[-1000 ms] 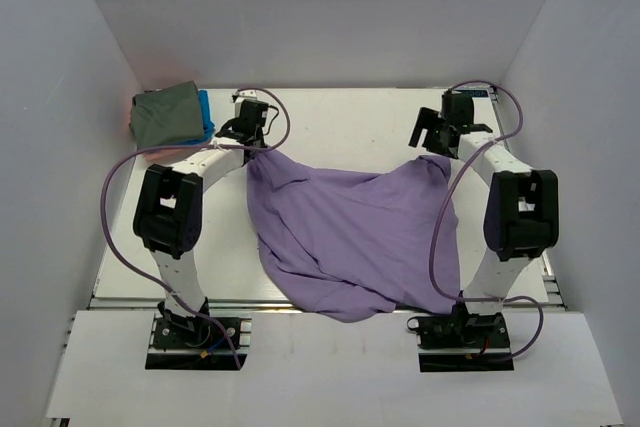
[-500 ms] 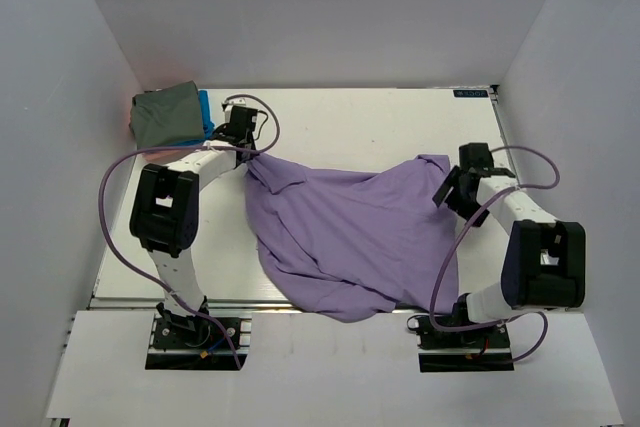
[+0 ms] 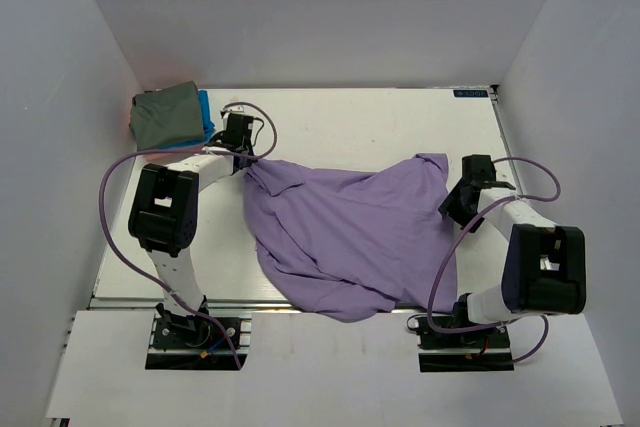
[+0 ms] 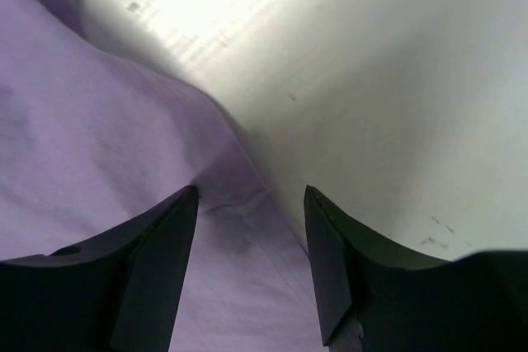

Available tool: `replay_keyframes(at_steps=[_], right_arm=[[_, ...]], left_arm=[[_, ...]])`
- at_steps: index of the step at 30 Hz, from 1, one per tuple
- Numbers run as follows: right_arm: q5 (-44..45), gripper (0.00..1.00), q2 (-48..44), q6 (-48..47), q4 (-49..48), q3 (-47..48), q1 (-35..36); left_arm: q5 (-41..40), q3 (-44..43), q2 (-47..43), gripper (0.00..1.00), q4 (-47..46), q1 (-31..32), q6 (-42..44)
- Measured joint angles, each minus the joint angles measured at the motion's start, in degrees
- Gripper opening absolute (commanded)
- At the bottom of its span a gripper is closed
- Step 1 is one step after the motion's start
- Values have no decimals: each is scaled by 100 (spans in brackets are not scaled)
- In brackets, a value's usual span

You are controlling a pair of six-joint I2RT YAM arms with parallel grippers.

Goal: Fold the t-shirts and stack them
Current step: Flatten out the tshirt

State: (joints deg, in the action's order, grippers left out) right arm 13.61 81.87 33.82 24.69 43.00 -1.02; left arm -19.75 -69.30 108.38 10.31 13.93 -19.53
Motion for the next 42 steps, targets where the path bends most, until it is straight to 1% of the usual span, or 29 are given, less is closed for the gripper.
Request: replay_keyframes(at_steps=[4, 5, 8, 9, 11, 12, 18, 22, 26, 30, 33, 37, 42], right_arm=[[-184, 60, 101, -173, -435, -4, 0], [-240, 52, 151, -212, -540, -11, 0], [-393, 41, 267, -299, -780, -50, 2], [-407, 31, 295, -317, -815, -55, 0], [-476, 16, 299, -352, -872, -61, 0], [-498, 0, 302, -361, -892, -70, 0], [-546, 0, 168, -339, -839, -83, 2], [-538, 0, -348, -365, -621, -68, 2], [-492, 0, -1010, -442, -330, 103, 2], [-433, 0, -1652, -483, -83, 494, 4], [-267, 0, -2074, -525, 22, 1069, 7], [129, 0, -2337, -586, 138, 2076, 7], [404, 0, -2378, -658, 295, 3123, 7]], left_arm=[[57, 61, 0, 0, -96, 0, 42], [74, 76, -2, 0, -116, 0, 46], [125, 116, -4, 0, -157, 0, 61], [146, 125, -4, 0, -157, 0, 63], [203, 131, -4, 0, -170, 0, 63], [225, 133, -4, 0, -177, 0, 63], [304, 146, -9, 0, -179, 0, 63], [337, 190, -120, 0, -175, 0, 63], [369, 280, -522, 0, -92, 0, 105], [367, 284, -1233, 0, 35, 0, 195], [317, 234, -1950, 0, 168, 0, 273], [144, -85, -2942, 0, 330, 0, 428], [-85, -743, -4033, 0, 568, 4, 625]])
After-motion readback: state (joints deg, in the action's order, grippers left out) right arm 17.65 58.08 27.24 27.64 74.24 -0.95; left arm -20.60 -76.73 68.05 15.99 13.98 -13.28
